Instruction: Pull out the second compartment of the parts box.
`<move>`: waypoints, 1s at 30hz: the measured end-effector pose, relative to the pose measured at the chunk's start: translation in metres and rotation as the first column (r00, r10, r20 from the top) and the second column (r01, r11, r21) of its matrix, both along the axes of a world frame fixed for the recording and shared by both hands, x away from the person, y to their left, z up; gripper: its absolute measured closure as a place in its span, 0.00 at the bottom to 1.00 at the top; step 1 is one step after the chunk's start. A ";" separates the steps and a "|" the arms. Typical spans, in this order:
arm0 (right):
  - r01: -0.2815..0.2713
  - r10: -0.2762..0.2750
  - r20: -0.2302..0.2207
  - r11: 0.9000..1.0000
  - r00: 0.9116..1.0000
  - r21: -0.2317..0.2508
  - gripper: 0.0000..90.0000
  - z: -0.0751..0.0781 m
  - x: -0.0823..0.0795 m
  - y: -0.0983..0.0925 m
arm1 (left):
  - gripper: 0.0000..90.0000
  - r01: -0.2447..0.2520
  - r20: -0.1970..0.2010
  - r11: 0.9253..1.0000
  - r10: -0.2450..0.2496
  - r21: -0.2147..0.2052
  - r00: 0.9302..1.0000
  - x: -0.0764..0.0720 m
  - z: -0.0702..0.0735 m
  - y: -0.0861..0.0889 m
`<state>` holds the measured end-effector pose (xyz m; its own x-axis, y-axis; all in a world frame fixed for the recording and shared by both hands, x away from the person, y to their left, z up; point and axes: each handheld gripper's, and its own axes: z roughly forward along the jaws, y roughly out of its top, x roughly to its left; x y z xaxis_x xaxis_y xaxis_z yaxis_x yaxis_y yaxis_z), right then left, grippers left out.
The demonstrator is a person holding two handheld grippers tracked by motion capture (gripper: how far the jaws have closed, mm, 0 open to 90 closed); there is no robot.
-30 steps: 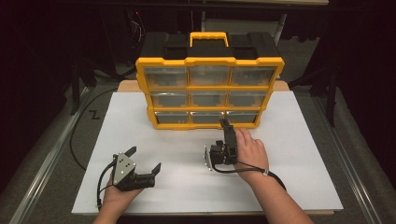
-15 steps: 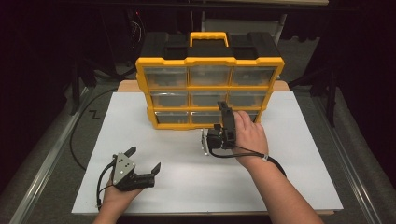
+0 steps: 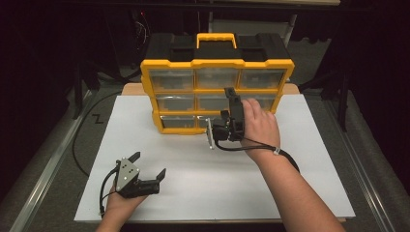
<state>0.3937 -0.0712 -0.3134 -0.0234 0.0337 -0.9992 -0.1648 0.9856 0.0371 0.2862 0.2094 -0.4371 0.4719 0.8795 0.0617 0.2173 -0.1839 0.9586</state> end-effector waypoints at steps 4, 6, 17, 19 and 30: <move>-0.010 0.010 0.041 1.000 0.999 -0.003 0.17 0.013 -0.001 0.005 | 0.00 0.003 0.000 1.000 -0.003 0.007 1.000 0.000 0.000 0.000; -0.013 0.013 0.048 1.000 0.999 -0.006 0.18 0.016 -0.001 0.006 | 0.00 0.004 0.000 1.000 -0.004 0.006 1.000 0.000 0.000 0.000; -0.012 0.014 0.082 1.000 0.997 -0.018 0.36 0.042 0.008 0.016 | 0.00 0.009 0.003 1.000 -0.009 -0.003 1.000 0.000 0.000 0.000; -0.011 0.012 0.083 1.000 0.997 -0.018 0.40 0.045 0.010 0.017 | 0.00 0.010 0.002 1.000 -0.010 -0.004 1.000 0.000 0.000 0.000; 0.036 -0.034 0.087 0.999 0.996 -0.014 0.62 0.048 0.022 0.022 | 0.00 0.012 0.002 1.000 -0.012 -0.009 1.000 0.000 0.000 0.000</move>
